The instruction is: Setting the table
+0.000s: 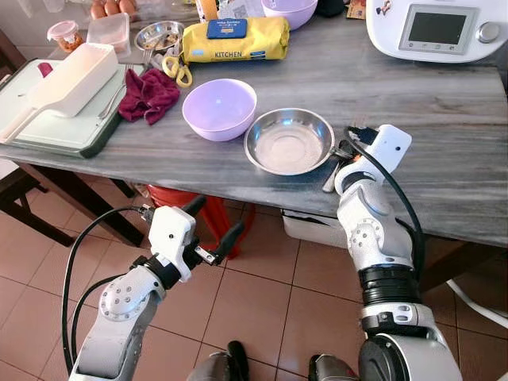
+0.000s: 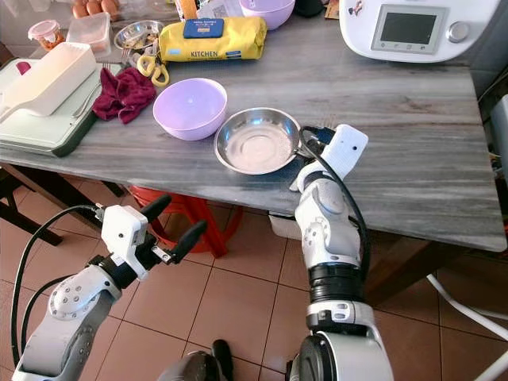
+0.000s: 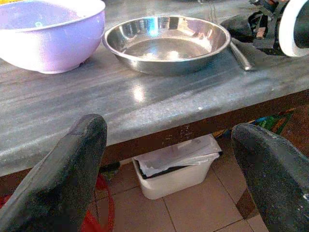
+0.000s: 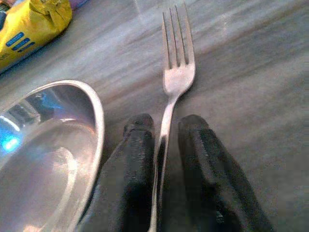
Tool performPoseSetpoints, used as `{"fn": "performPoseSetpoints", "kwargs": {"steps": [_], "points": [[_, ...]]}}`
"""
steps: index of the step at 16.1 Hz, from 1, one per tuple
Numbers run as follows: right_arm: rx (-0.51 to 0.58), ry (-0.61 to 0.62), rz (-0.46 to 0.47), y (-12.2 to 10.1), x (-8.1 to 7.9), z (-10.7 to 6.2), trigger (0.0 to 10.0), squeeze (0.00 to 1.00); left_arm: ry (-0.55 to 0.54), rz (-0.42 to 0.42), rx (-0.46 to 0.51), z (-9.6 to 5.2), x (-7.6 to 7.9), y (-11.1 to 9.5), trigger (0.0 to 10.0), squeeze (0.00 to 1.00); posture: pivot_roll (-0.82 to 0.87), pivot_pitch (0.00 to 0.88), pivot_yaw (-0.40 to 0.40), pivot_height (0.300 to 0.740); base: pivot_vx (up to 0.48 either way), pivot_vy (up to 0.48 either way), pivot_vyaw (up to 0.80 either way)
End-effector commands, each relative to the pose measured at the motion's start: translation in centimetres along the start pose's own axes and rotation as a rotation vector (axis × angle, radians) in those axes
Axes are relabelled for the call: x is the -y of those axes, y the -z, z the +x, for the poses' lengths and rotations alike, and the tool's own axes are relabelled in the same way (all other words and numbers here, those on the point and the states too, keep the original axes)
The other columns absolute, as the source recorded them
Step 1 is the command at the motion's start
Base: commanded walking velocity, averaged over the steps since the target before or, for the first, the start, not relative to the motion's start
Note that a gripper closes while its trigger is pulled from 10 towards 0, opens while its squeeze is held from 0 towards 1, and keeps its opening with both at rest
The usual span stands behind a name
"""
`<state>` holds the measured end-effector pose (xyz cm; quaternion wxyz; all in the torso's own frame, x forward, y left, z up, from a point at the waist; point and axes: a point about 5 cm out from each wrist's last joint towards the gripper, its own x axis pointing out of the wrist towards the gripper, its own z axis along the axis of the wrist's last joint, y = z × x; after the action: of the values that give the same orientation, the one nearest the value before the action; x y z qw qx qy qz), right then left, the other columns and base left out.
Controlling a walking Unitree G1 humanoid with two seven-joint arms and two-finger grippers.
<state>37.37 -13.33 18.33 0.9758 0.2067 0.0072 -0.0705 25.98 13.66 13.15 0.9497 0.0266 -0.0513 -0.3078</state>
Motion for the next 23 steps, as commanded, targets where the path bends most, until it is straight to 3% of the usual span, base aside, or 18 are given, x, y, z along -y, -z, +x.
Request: {"fn": "performPoseSetpoints", "kwargs": {"steps": [1,6,8,9,10,12,18,19,20,21,23], "points": [[-0.08,0.026,-0.004,1.7,0.4,-0.2,10.0,0.87,0.001,0.01,-0.019,-0.2,0.0,0.1,10.0,0.0,-0.09,0.262,0.123,0.74,0.0,0.0,0.0],[-0.09,0.039,-0.012,1.9,1.3,-0.4,10.0,0.89,-0.001,0.01,-0.028,-0.2,0.2,0.3,10.0,0.0,-0.09,0.259,0.125,0.74,0.0,0.0,0.0],[-0.102,0.035,-0.033,2.0,1.6,-0.5,10.0,0.84,-0.002,0.012,-0.029,-0.1,0.1,0.3,10.0,0.0,-0.09,0.259,0.125,0.74,0.0,0.0,0.0],[-0.112,0.03,-0.062,2.2,1.8,-0.6,10.0,0.11,-0.004,0.012,-0.029,-0.1,0.1,0.3,10.0,0.0,-0.09,0.259,0.125,0.74,0.0,0.0,0.0],[-0.126,0.02,-0.093,2.2,1.9,-0.6,10.0,0.0,-0.005,0.012,-0.03,-0.1,0.1,0.4,10.0,0.0,-0.09,0.259,0.125,0.74,0.0,0.0,0.0],[-0.169,0.042,-0.175,2.4,2.3,-0.5,10.0,0.0,-0.006,0.011,-0.034,-0.1,0.2,0.5,10.0,0.0,-0.09,0.256,0.125,0.74,0.0,0.0,0.0],[-0.189,0.041,-0.219,1.8,2.8,-0.4,10.0,0.0,-0.013,0.012,-0.037,0.0,0.1,0.6,10.0,0.0,-0.1,0.251,0.121,0.74,0.0,0.0,0.0],[-0.19,0.041,-0.221,1.9,3.0,-0.5,4.7,0.0,-0.013,0.013,-0.038,0.0,0.1,0.6,10.0,0.0,-0.1,0.249,0.119,0.74,0.0,0.0,0.0],[-0.196,0.042,-0.221,2.0,3.1,-0.6,3.3,0.0,-0.015,0.014,-0.04,0.1,0.1,0.6,10.0,0.0,-0.1,0.248,0.119,0.74,0.0,0.0,0.0],[-0.205,0.041,-0.227,2.1,3.3,-0.7,2.9,0.0,-0.015,0.013,-0.04,0.1,0.2,0.6,10.0,0.0,-0.1,0.248,0.119,0.74,0.0,0.0,0.0],[-0.226,0.039,-0.23,2.4,3.5,-1.0,3.6,0.0,-0.018,0.014,-0.042,0.1,0.2,0.7,10.0,0.0,-0.1,0.248,0.119,0.74,0.0,0.0,0.0]]}}
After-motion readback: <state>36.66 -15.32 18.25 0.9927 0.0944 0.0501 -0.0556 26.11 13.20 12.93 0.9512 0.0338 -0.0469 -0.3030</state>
